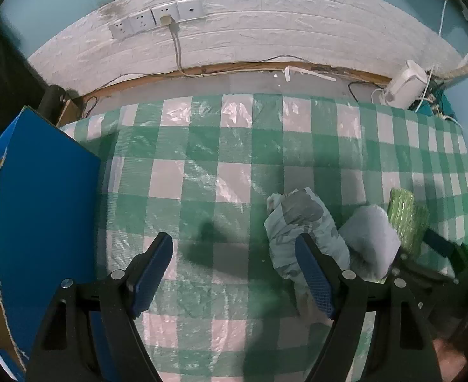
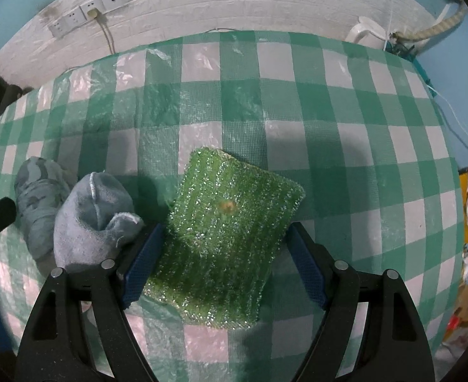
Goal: Organize soft objects
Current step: 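Grasp the green mesh pad with right tool while left tool grasps grey sock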
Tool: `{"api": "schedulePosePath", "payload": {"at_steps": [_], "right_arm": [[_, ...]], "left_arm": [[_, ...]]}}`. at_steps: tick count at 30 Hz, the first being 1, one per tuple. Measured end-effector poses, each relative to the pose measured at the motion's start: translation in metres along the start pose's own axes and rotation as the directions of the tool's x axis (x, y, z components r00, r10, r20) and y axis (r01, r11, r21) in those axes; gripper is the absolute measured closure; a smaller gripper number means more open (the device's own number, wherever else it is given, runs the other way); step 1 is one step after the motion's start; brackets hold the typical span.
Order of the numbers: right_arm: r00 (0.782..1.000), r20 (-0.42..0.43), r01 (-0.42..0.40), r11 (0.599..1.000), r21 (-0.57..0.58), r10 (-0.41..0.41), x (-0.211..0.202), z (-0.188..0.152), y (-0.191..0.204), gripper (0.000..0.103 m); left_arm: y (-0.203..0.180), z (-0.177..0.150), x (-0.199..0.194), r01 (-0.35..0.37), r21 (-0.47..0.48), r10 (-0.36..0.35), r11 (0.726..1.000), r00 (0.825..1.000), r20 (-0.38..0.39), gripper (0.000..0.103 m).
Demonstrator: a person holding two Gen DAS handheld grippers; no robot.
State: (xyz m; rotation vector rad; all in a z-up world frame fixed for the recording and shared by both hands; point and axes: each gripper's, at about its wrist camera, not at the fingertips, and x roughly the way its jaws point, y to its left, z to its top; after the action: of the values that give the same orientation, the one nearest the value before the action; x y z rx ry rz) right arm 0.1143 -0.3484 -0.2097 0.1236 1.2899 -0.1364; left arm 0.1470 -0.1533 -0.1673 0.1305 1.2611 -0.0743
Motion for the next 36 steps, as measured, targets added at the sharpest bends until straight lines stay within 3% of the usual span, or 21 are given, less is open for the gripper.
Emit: {"api": "schedulePosePath", "payload": {"at_steps": [4, 7, 12, 14, 23, 29, 32, 36], "right_arm": [[1.0, 0.0, -0.001, 1.0, -0.022, 0.001, -0.001, -0.005, 0.001, 0.026], [1.0, 0.016, -0.021, 0.998, -0.065, 0.023, -0.004, -0.008, 0.004, 0.039], [0.999, 0.011, -0.044, 0.995, -0.091, 0.046, -0.009, -0.015, 0.002, 0.074], [0.998, 0.001, -0.057, 0.994, -0.095, 0.057, -0.011, -0.018, -0.001, 0.08], [0.996, -0.022, -0.084, 0.994, -0.072, 0.082, -0.016, -0.031, -0.013, 0.085], [0.995, -0.039, -0.097, 0.994, -0.055, 0.095, -0.018, -0.037, -0.018, 0.085], [0.995, -0.039, -0.098, 0.994, -0.044, 0.096, -0.021, -0.039, -0.02, 0.085], [0.995, -0.028, -0.1, 0.994, -0.045, 0.099, -0.027, -0.041, -0.02, 0.085]], "left_arm": [[-0.001, 0.004, 0.001, 0.015, -0.032, -0.015, 0.999, 1.0, -0.001, 0.023], [-0.004, 0.007, 0.001, 0.022, -0.039, -0.022, 0.999, 1.0, 0.0, 0.023], [-0.01, 0.007, 0.0, 0.026, -0.046, -0.026, 0.999, 1.0, 0.004, 0.018], [-0.013, 0.007, 0.001, 0.028, -0.041, -0.028, 0.999, 1.0, 0.001, 0.017], [-0.028, 0.007, 0.013, 0.04, -0.007, -0.04, 0.999, 0.999, -0.01, 0.01], [-0.027, 0.006, 0.022, 0.102, -0.021, -0.102, 0.995, 0.995, -0.004, 0.01], [-0.031, 0.005, 0.028, 0.134, -0.004, -0.134, 0.991, 0.991, -0.016, 0.02], [-0.037, -0.001, 0.035, 0.144, 0.036, -0.141, 0.989, 0.988, -0.062, 0.049]]}}
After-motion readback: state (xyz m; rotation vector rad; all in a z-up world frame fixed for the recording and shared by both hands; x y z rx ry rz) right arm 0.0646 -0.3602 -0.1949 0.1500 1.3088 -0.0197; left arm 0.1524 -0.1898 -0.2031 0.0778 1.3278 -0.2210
